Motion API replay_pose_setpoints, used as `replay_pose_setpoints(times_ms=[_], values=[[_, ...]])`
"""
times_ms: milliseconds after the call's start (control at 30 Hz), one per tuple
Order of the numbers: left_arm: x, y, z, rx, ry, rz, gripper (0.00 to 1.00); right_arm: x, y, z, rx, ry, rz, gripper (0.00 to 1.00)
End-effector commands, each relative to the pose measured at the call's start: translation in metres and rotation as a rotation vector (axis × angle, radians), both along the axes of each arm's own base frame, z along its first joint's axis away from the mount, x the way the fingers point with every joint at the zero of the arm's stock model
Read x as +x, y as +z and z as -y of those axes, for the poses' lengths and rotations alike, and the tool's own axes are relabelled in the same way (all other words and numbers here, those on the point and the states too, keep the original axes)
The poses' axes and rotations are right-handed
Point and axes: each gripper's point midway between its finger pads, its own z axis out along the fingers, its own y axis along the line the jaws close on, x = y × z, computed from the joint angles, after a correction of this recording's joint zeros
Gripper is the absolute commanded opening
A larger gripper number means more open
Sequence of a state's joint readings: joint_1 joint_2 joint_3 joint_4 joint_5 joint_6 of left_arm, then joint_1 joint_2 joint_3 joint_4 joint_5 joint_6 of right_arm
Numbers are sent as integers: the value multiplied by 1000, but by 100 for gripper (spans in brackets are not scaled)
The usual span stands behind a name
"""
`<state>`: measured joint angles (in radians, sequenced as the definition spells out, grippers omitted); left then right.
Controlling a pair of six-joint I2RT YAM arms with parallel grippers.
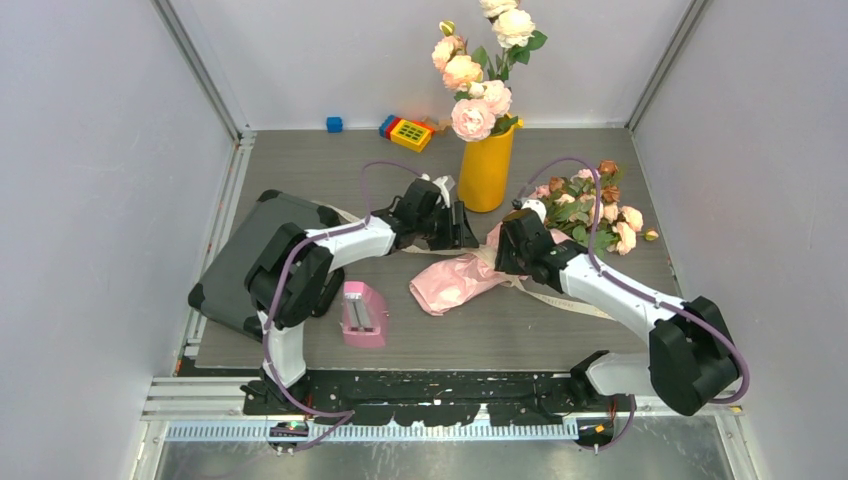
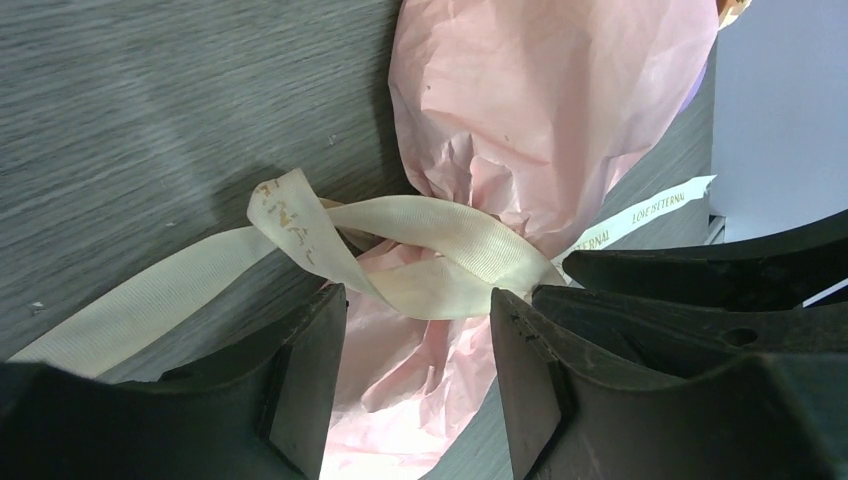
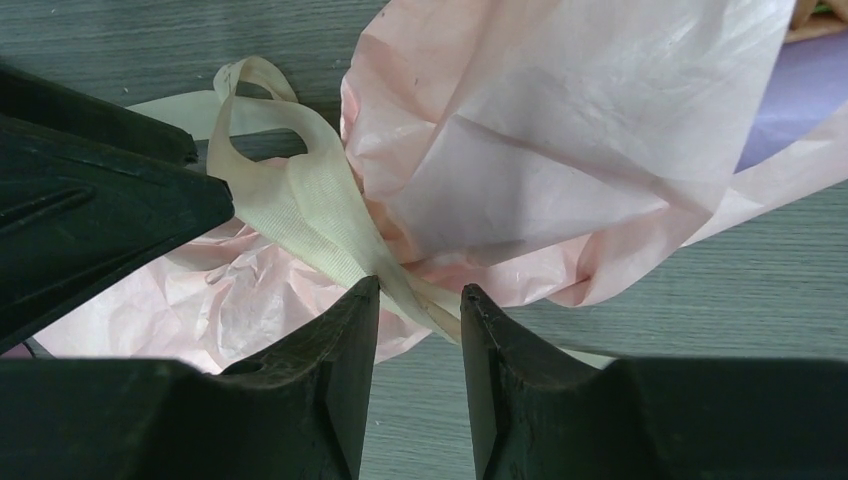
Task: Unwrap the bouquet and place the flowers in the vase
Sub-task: Untie the ribbon from the wrapping paper.
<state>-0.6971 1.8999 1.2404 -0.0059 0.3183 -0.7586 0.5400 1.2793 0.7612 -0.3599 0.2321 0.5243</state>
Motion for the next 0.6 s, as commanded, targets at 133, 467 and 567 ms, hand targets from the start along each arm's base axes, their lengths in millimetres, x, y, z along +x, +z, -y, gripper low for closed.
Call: replay_pose_setpoints(times_ms=[133, 467, 567], values=[[2, -3, 0, 9, 8, 11, 57, 20, 16, -17, 52, 33, 60, 39], [1, -8, 6, 13, 0, 4, 39, 17, 13, -14, 51, 14, 54, 12], [1, -9, 8, 4, -6, -4, 24, 13, 12, -10, 46, -1, 51, 5]])
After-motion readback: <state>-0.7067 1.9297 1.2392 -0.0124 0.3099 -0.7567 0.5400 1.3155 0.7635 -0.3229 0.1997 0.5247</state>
